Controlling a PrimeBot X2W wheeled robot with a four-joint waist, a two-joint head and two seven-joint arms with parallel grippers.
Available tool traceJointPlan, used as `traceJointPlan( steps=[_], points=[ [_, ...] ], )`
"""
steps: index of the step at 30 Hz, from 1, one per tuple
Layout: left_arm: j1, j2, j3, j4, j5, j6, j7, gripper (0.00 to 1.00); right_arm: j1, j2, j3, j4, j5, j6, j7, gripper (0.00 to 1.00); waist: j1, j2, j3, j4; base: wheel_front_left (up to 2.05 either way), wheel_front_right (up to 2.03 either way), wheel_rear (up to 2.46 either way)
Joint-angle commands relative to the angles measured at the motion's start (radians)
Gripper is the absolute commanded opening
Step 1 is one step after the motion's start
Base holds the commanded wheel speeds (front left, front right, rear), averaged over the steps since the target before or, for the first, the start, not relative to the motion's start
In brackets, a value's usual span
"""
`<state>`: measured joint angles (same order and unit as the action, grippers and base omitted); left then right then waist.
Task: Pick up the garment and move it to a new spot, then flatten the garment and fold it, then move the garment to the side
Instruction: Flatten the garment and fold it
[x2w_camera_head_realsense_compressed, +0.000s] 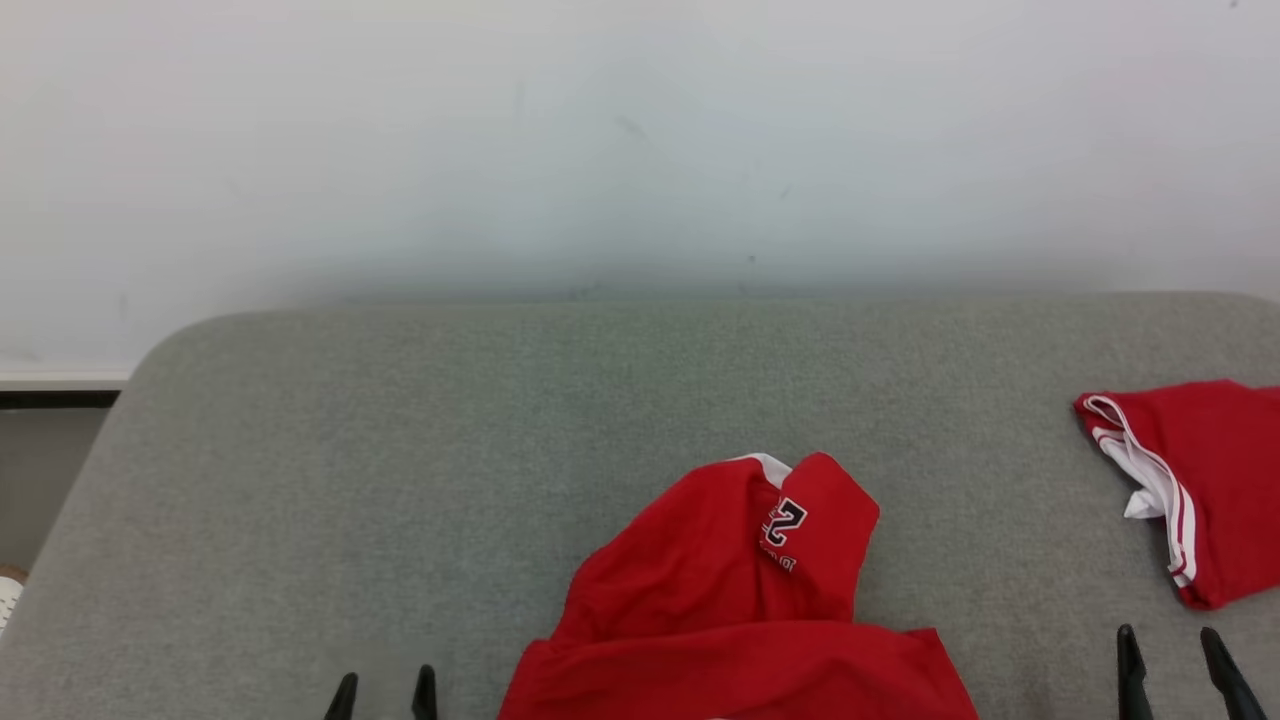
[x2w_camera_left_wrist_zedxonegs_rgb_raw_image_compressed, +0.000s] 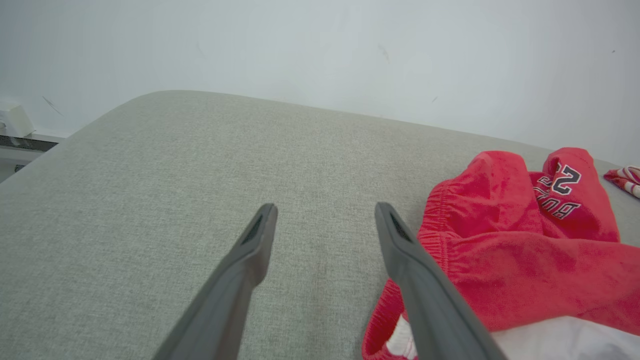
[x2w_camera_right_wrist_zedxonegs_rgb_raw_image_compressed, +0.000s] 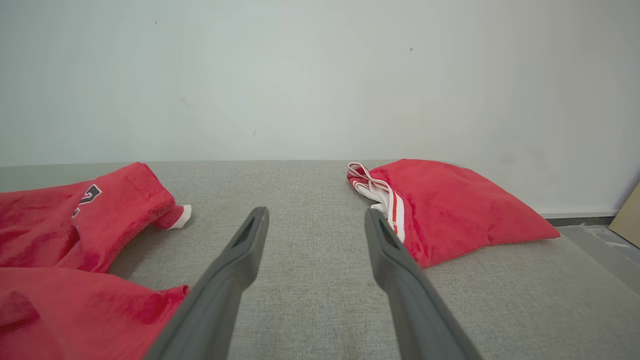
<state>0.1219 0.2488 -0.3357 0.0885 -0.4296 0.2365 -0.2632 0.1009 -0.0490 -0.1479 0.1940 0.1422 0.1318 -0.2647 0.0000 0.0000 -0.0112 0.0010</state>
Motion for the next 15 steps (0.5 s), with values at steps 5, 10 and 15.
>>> traceJointPlan(
  steps=[5,10,15],
  points=[
    [0.044,-0.059,0.1,0.017,0.072,-0.062,-0.001,1.0,0.022,-0.003,0.035,0.008,-0.024,-0.003,0.002,1.0,0.0,0.0,-0.036,0.024,0.0,0.0,0.0],
    [0.064,-0.112,0.171,0.021,0.141,-0.13,-0.001,1.0,0.024,-0.003,0.059,0.008,-0.018,-0.003,0.002,1.0,0.0,0.0,-0.047,0.027,0.0,0.0,0.0],
    [0.064,-0.149,0.219,0.029,0.185,-0.19,-0.001,1.0,0.025,-0.003,0.082,0.007,-0.011,-0.003,0.002,1.0,0.0,0.0,-0.049,0.018,0.0,0.0,0.0]
  ],
)
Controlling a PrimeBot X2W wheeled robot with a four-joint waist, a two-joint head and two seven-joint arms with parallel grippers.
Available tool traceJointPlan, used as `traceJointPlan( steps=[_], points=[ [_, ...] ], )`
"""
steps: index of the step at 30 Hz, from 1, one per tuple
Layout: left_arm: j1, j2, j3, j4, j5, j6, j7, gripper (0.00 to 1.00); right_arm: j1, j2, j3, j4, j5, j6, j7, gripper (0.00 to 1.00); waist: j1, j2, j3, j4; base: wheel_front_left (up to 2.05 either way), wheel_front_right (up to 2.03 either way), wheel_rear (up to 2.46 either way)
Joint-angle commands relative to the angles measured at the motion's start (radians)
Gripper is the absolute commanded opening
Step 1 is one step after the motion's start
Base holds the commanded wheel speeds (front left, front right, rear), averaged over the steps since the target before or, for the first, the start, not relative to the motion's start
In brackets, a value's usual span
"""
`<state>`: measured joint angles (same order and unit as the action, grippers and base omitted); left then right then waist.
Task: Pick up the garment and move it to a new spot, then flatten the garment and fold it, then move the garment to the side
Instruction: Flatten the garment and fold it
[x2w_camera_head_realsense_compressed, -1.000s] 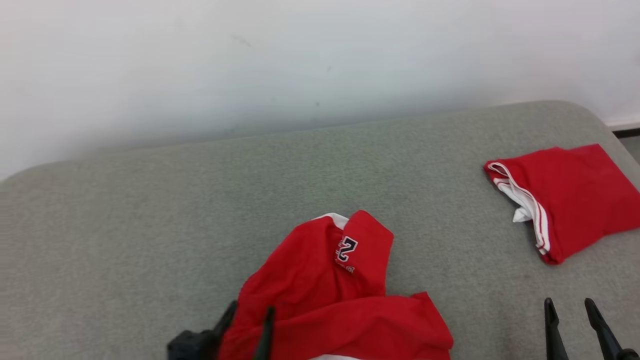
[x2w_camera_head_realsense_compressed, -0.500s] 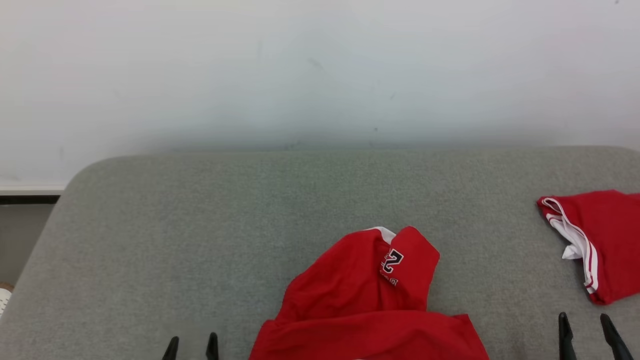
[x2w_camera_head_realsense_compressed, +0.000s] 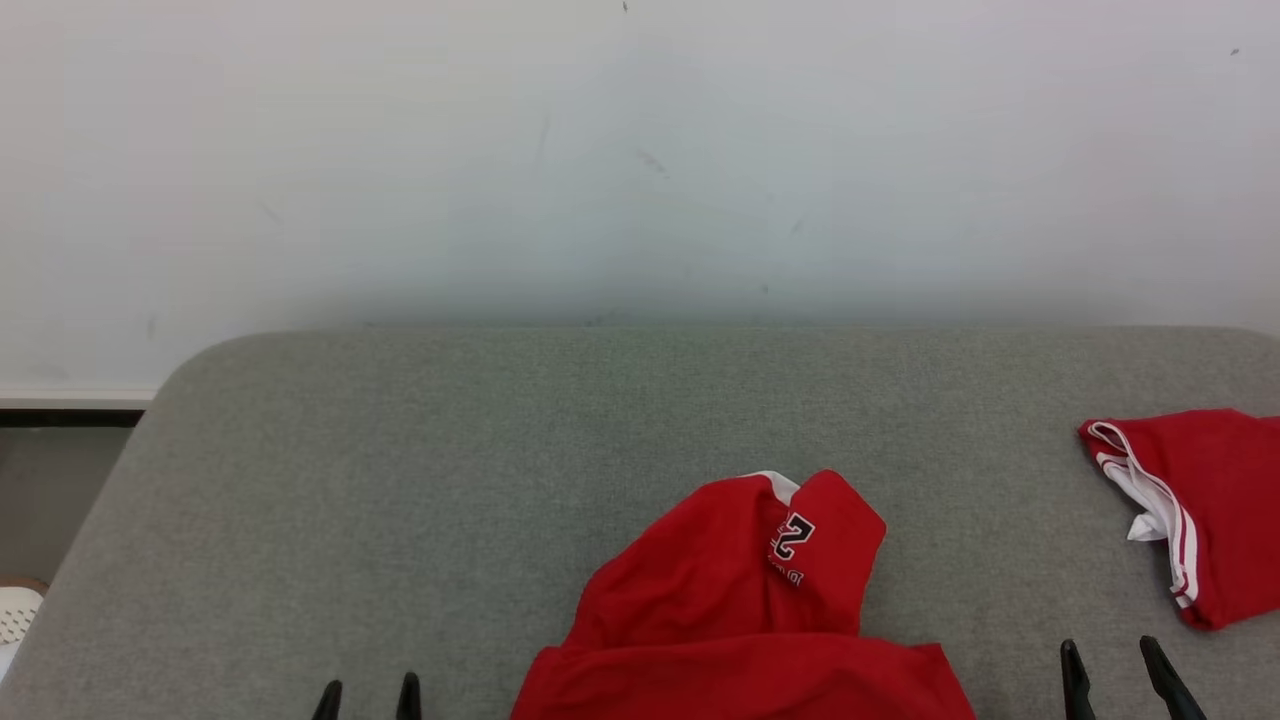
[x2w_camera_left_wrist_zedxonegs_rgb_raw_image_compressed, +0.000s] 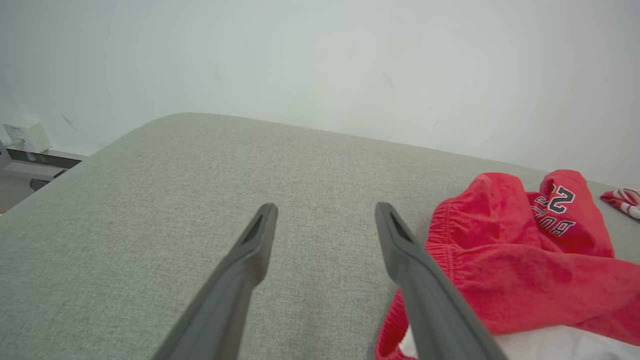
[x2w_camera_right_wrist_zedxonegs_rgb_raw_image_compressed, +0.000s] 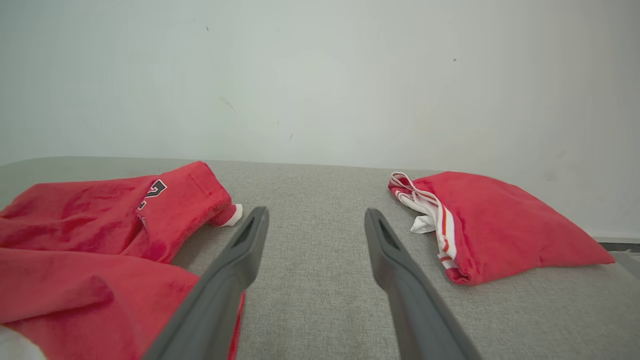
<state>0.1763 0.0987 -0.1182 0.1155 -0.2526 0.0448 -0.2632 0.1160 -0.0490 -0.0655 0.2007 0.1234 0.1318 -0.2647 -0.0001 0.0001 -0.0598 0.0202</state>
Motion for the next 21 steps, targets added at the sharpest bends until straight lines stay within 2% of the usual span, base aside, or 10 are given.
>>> traceJointPlan(
  steps=[1,9,21],
  points=[
    [0.011,-0.005,0.01,0.003,0.015,-0.007,-0.001,1.0,0.011,-0.003,0.004,0.001,0.008,-0.003,0.002,1.0,0.0001,-0.0001,0.0,-0.003,0.0,0.0,0.0],
    [0.013,-0.035,0.046,0.02,0.053,-0.072,-0.001,1.0,0.004,-0.003,0.024,0.004,0.007,-0.003,0.002,1.0,0.0001,-0.0001,0.003,-0.02,0.0,0.0,0.0],
    [-0.001,-0.045,0.064,0.034,0.077,-0.104,-0.001,1.0,0.002,-0.003,0.025,-0.004,0.008,-0.003,0.002,1.0,0.0001,-0.0001,0.012,-0.014,0.0,0.0,0.0]
  ],
)
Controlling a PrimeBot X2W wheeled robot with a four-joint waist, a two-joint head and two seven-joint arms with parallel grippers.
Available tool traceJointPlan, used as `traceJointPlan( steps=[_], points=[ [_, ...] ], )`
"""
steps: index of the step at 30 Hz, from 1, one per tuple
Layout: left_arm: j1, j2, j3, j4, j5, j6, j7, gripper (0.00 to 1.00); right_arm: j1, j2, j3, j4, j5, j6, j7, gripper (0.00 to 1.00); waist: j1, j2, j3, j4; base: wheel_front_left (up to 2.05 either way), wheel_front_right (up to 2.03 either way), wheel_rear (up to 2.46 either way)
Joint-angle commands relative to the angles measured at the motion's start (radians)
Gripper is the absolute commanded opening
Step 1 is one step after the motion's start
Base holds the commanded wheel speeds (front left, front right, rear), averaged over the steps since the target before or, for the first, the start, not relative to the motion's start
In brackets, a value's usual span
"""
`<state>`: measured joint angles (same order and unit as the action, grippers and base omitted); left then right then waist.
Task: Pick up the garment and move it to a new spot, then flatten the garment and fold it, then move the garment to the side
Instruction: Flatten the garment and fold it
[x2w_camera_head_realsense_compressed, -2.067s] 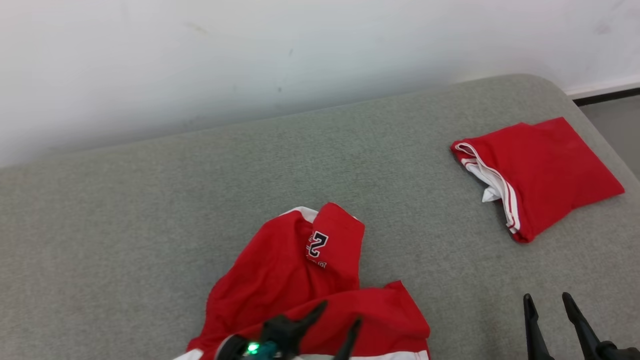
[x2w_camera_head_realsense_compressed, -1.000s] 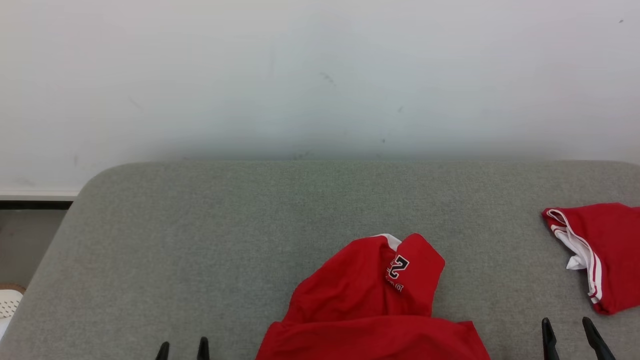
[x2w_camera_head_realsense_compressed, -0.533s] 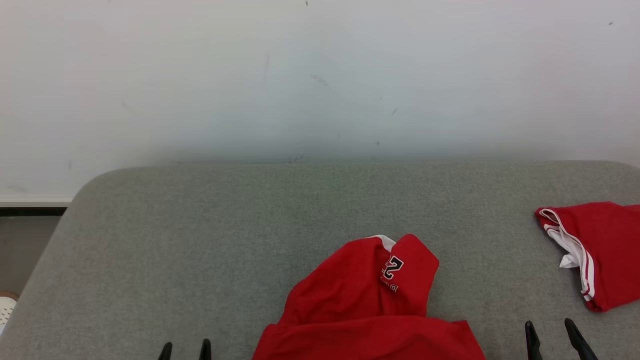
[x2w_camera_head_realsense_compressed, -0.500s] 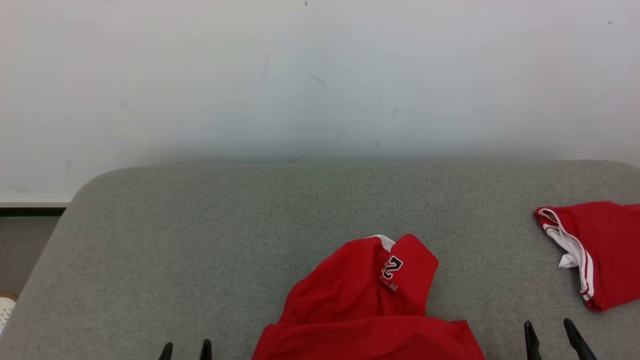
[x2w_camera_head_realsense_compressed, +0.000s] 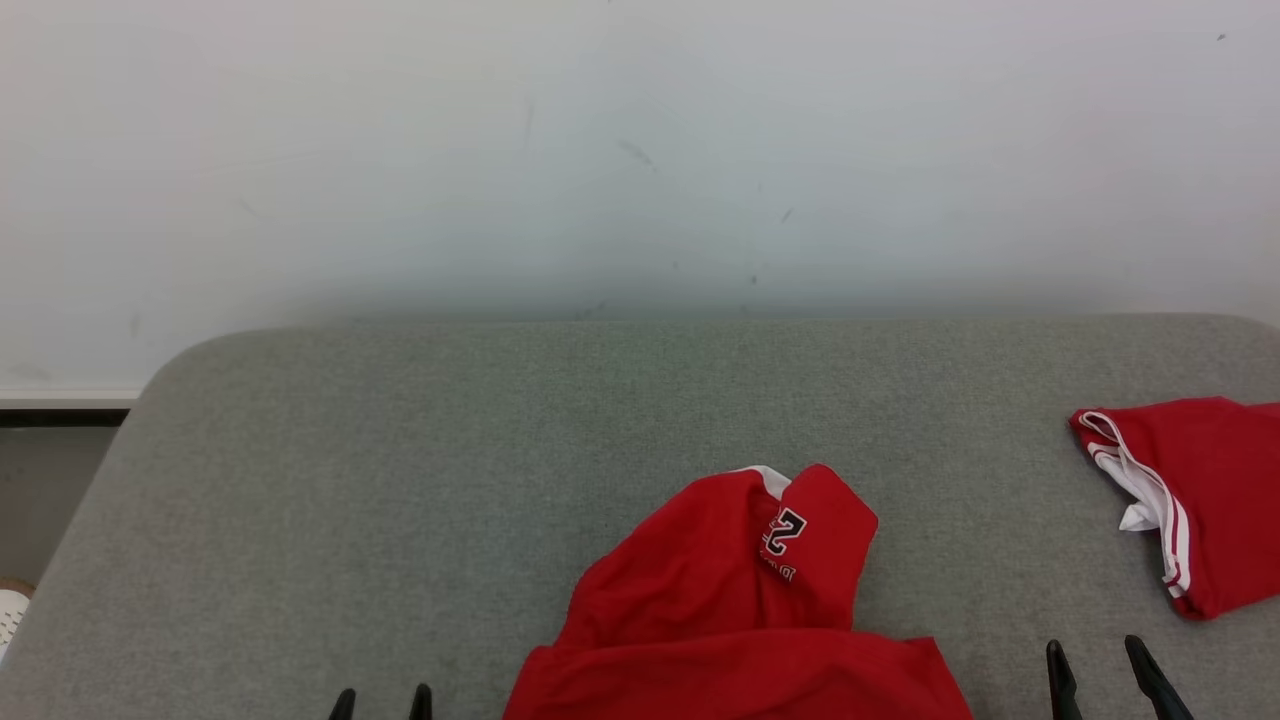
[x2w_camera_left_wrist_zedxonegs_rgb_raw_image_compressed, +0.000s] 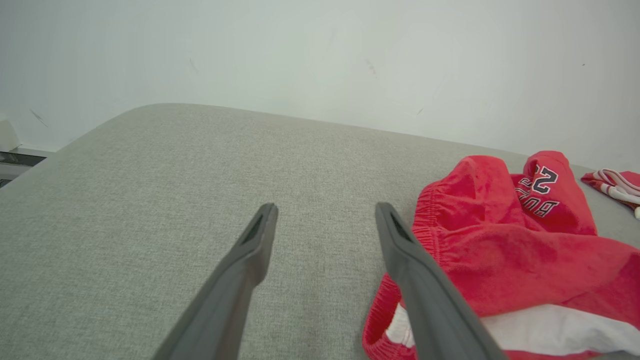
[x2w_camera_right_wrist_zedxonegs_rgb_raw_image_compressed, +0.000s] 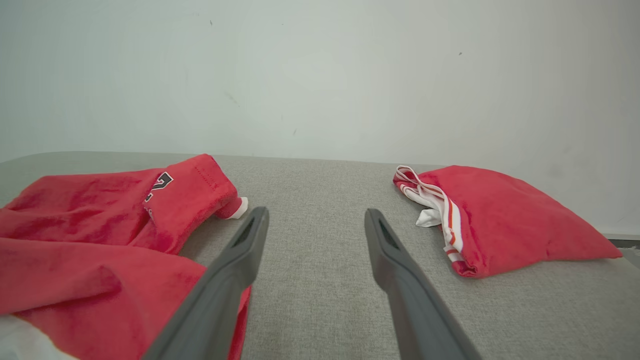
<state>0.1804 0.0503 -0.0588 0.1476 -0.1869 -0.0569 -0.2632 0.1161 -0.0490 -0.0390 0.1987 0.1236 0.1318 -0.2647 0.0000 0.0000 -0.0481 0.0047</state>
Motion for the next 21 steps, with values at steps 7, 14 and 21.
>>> traceJointPlan(
  steps=[7,14,21],
  points=[
    [0.008,0.002,-0.011,0.025,-0.01,-0.015,-0.001,1.0,-0.005,-0.003,-0.007,-0.011,0.003,-0.003,0.002,1.0,0.0,0.0,0.001,0.01,0.0,0.0,0.0],
    [0.019,0.037,-0.071,0.058,-0.064,-0.058,0.07,1.0,0.037,-0.034,0.059,-0.034,-0.002,-0.003,0.002,1.0,0.0,0.0,0.002,0.009,0.0,0.0,0.0],
    [0.016,0.109,-0.149,0.004,-0.169,-0.072,0.221,1.0,0.079,-0.145,0.237,0.026,0.061,-0.003,0.078,1.0,0.0,0.0,0.024,0.008,0.0,0.0,0.0]
  ],
)
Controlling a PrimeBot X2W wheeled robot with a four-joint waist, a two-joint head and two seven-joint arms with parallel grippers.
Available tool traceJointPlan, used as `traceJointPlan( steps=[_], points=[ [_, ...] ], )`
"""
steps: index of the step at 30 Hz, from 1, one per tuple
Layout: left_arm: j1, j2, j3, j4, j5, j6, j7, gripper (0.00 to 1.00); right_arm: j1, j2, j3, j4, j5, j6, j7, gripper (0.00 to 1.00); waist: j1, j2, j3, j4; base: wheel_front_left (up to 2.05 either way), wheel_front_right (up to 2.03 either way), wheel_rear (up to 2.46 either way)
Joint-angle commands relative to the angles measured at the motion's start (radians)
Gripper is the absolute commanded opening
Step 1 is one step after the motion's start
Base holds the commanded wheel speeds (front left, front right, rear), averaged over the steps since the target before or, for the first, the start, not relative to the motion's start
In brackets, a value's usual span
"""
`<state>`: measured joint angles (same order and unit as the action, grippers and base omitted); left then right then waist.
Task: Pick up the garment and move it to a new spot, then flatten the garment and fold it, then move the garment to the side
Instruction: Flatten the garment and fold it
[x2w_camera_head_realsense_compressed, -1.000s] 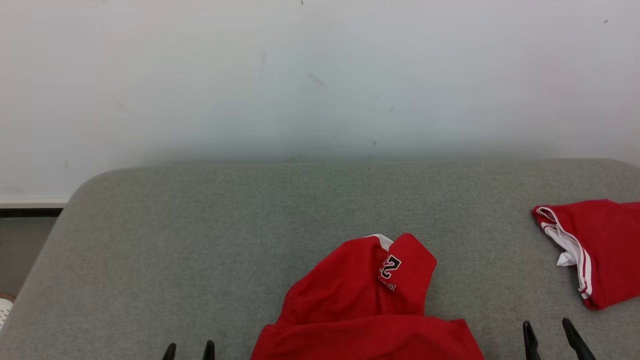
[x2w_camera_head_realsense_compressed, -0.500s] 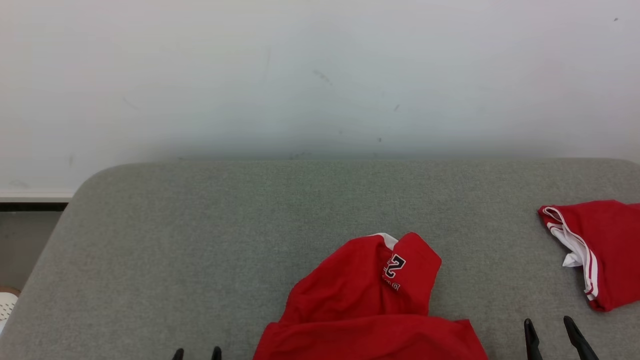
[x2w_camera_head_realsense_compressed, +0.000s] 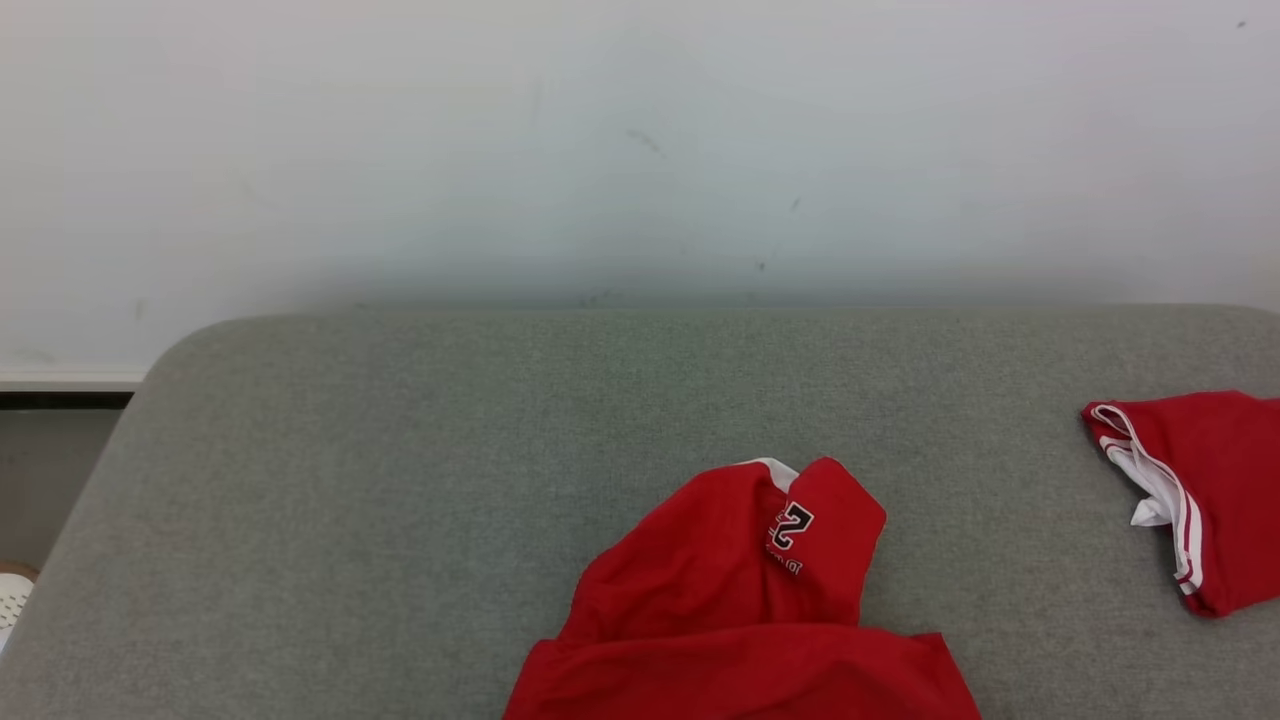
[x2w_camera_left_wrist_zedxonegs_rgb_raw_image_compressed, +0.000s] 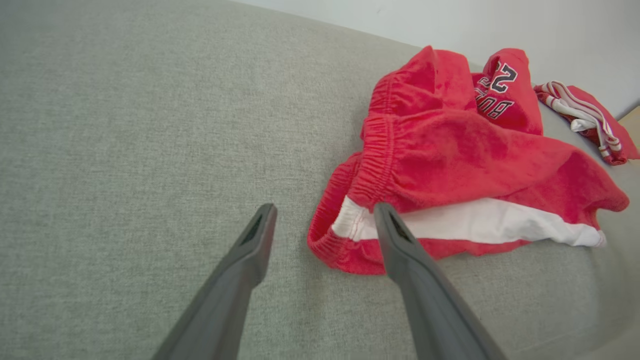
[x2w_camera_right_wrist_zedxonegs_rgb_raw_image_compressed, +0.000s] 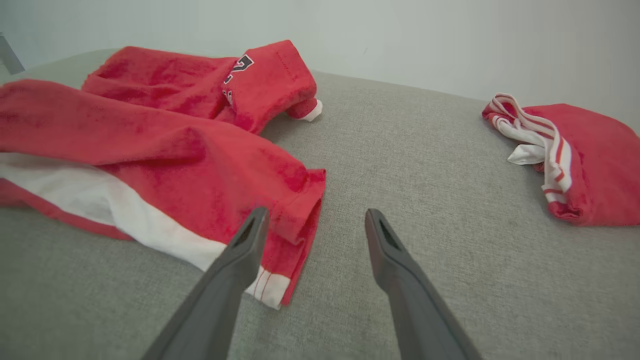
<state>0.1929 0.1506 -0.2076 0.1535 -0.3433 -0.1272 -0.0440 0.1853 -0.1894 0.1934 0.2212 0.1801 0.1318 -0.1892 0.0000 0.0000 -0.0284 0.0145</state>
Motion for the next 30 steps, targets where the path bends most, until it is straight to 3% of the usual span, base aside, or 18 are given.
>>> traceJointPlan(
  steps=[1,11,30],
  points=[
    [0.002,0.014,-0.009,-0.006,-0.027,-0.002,0.012,1.0,0.01,-0.011,0.016,0.011,0.011,-0.003,0.01,1.0,0.0,0.0,0.008,-0.004,0.0,0.0,0.0],
    [-0.033,0.056,-0.084,-0.006,-0.094,-0.003,0.081,1.0,-0.042,-0.006,0.118,0.086,0.045,-0.003,0.023,1.0,0.0,0.0,0.054,-0.011,0.0,0.0,0.0],
    [-0.093,0.094,-0.172,0.0,-0.207,-0.004,0.096,1.0,-0.121,0.02,0.173,0.205,0.066,-0.003,-0.031,1.0,0.0,0.0,0.098,-0.01,0.0,0.0,0.0]
  ],
)
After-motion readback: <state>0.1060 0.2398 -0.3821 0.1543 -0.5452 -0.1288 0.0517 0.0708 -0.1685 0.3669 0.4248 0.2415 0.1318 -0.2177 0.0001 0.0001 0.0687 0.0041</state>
